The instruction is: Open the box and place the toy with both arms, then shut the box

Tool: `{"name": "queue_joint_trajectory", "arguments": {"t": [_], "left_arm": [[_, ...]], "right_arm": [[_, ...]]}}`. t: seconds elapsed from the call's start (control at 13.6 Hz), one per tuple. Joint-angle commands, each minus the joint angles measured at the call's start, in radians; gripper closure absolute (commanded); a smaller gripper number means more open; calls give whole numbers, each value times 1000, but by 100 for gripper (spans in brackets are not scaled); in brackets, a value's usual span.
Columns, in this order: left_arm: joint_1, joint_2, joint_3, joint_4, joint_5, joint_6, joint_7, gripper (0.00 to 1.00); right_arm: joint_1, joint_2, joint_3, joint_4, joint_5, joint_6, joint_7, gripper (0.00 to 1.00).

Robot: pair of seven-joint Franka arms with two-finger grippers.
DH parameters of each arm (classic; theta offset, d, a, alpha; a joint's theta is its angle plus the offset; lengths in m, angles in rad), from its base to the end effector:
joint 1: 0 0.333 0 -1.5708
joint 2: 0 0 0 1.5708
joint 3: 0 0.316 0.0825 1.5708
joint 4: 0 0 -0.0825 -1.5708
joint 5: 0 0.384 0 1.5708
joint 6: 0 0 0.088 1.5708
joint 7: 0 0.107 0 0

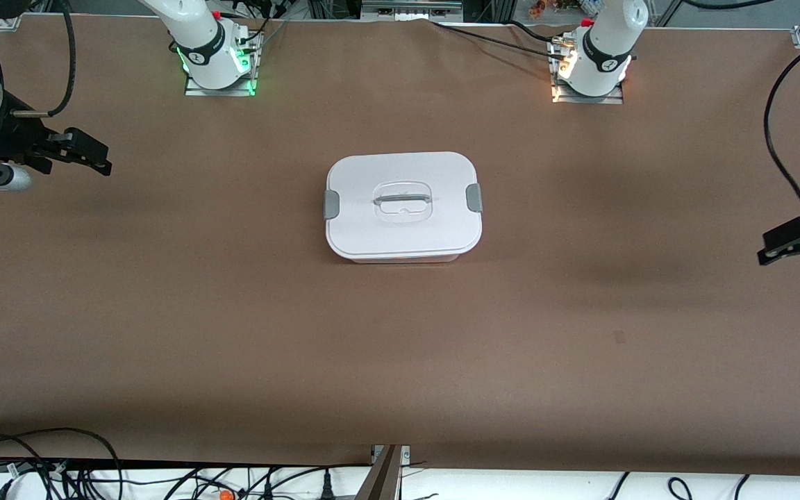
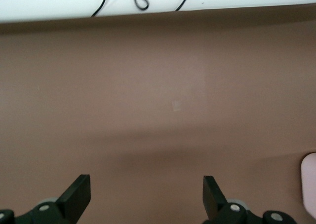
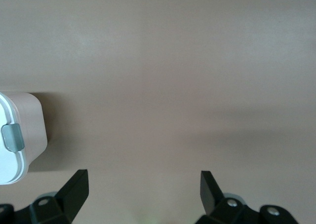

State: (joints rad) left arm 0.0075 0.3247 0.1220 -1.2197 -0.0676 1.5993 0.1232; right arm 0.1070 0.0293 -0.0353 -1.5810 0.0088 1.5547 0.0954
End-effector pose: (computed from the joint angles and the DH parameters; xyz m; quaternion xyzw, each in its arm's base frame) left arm 0.6510 0.0631 0.5980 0.9995 -0.0006 0.0301 0.0108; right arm 0.5591 0.0414 0.6020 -0.9995 0.0119 0.0280 0.0016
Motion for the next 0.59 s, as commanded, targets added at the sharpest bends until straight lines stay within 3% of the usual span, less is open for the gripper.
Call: {"name": "queue_joint_trajectory", "arguments": {"t": [0.0,0.15,0.52], "left_arm": [[66,-174,-120,-236,-8,16,-128,0],[71,-200,-142,-277,0,16,-186,0],[72,-168,-140,-264,0,13,-183,0]], "right_arm": [[0,-19,3,-19,0,4,14,0],[0,-19,3,-19,0,4,14,0],[0,-19,3,-19,0,4,14,0]]}}
